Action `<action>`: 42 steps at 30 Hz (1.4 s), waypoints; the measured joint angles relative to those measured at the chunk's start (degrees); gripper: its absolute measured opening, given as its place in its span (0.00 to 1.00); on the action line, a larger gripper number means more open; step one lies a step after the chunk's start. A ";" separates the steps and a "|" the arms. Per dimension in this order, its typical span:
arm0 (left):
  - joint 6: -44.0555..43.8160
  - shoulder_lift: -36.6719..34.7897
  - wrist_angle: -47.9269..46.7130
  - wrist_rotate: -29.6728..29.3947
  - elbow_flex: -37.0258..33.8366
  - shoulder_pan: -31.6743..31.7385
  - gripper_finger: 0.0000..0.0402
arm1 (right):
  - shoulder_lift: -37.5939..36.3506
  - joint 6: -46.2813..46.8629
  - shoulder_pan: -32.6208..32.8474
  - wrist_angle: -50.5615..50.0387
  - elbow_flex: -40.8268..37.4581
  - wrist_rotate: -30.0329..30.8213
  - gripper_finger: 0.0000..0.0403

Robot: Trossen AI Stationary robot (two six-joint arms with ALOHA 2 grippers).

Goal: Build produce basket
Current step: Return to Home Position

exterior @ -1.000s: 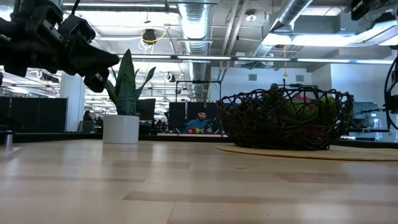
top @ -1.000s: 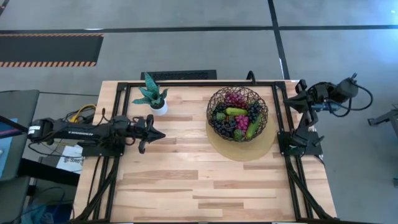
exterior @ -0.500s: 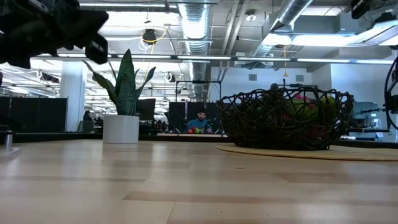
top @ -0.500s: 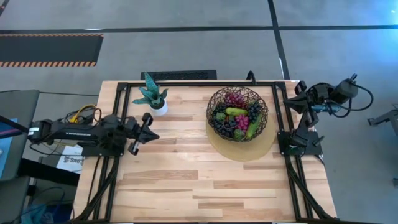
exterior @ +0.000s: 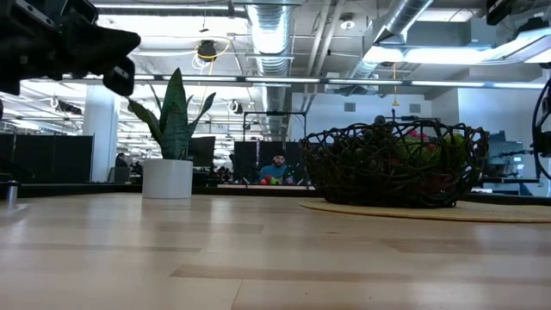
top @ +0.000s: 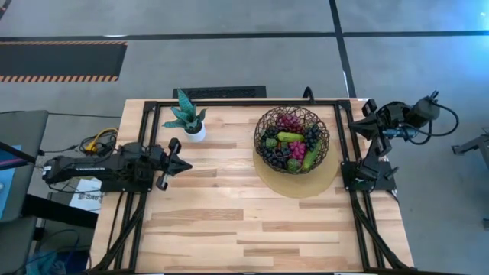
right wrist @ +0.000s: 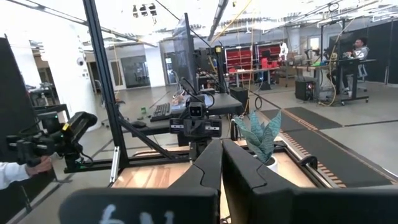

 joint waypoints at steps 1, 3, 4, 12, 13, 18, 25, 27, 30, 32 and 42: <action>0.29 -1.81 -1.89 -0.96 -0.02 0.00 0.00 | 0.00 -0.13 0.00 0.00 0.00 -0.03 0.08; 0.39 -5.70 -6.34 -2.70 -0.02 0.00 0.00 | 0.00 -0.13 0.00 0.00 0.00 -0.07 0.08; 0.31 -7.46 -8.47 -3.08 -0.02 0.01 0.00 | 0.00 -0.13 0.00 0.00 0.00 -0.07 0.08; -0.93 -11.76 -15.91 -5.87 -0.04 0.00 0.00 | 0.02 -0.11 0.00 0.13 0.00 -0.24 0.08; -1.11 -11.52 -15.92 -7.04 -0.03 0.00 0.00 | 0.02 -0.17 0.00 0.13 0.00 -0.42 0.08; -0.45 -11.66 -16.55 -11.07 -0.04 0.01 0.00 | 0.02 -0.15 0.00 0.35 0.00 -0.42 0.08; -0.11 -11.58 -16.63 -11.38 -0.04 0.00 0.00 | 0.02 -1.02 -0.04 1.46 0.00 -0.42 0.08; -0.34 -11.51 -16.63 -11.38 -0.04 0.00 0.00 | 0.02 -1.08 -0.04 1.92 0.00 -0.40 0.08; -1.16 -11.50 -16.63 -11.29 -0.03 0.00 0.00 | 0.02 -1.20 -0.04 2.70 0.00 -0.40 0.08; 1.45 -11.50 -16.60 -10.57 -0.02 0.00 0.00 | 0.02 -1.20 -0.04 2.85 0.00 -0.40 0.08; 6.44 -11.50 -16.71 -11.91 -0.02 -0.02 0.00 | 0.00 -1.20 -0.04 3.13 0.00 -0.38 0.08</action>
